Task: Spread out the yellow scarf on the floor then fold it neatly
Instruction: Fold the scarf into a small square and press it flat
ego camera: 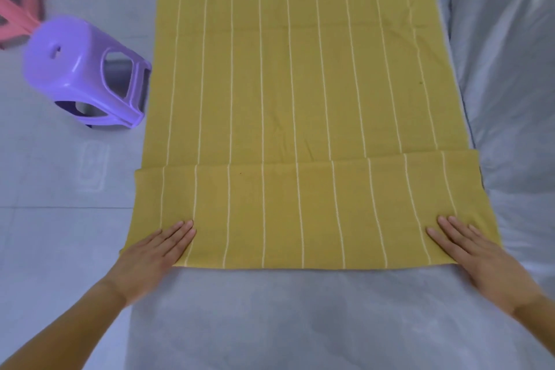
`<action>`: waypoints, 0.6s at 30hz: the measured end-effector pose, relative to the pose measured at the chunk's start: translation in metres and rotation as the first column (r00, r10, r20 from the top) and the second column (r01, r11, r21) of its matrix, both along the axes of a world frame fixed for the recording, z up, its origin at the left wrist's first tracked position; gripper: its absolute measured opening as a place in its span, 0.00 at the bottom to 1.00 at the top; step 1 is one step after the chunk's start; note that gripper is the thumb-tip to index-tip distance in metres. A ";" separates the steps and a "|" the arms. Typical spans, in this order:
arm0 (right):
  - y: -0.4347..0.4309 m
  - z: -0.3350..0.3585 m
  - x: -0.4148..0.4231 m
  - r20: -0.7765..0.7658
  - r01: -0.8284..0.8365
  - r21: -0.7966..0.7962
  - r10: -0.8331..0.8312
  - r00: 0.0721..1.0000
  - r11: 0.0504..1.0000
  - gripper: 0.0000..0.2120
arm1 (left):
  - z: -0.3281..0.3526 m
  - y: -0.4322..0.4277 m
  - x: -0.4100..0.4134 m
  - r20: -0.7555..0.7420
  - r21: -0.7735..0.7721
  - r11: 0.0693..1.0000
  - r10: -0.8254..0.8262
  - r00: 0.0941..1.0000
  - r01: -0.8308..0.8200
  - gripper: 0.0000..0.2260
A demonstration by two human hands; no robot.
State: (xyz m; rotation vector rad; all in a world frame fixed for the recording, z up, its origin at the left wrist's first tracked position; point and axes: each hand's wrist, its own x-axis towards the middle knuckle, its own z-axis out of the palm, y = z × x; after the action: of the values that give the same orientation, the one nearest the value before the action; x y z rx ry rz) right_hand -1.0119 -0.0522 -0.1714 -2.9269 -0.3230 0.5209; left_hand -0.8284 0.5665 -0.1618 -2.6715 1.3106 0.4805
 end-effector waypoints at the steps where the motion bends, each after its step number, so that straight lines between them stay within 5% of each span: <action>1: 0.000 0.000 0.000 0.016 -0.004 -0.001 0.004 1.000 1.000 0.39 | -0.001 0.001 -0.001 0.034 -0.016 1.000 -0.001 0.999 0.002 0.34; 8: -0.002 0.010 -0.023 0.070 -0.191 -0.055 0.194 0.978 0.980 0.38 | 0.021 0.001 -0.041 0.143 -0.078 0.993 -0.075 0.987 0.087 0.32; 16: 0.015 0.011 -0.123 0.021 -0.323 -0.125 0.328 0.945 0.938 0.26 | 0.026 0.037 -0.133 -0.056 -0.002 0.990 -0.138 0.989 0.138 0.46; 18: 0.028 0.012 -0.148 -0.025 -0.323 -0.125 0.323 0.946 0.938 0.25 | 0.029 0.048 -0.152 -0.033 -0.019 0.987 -0.158 0.987 0.157 0.38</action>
State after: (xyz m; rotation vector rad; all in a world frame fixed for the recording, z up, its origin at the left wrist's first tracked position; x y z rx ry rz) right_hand -1.1594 -0.0244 -0.1590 -3.0084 -0.8091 0.6104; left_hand -0.9802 0.6143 -0.1332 -2.5562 1.5264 0.4996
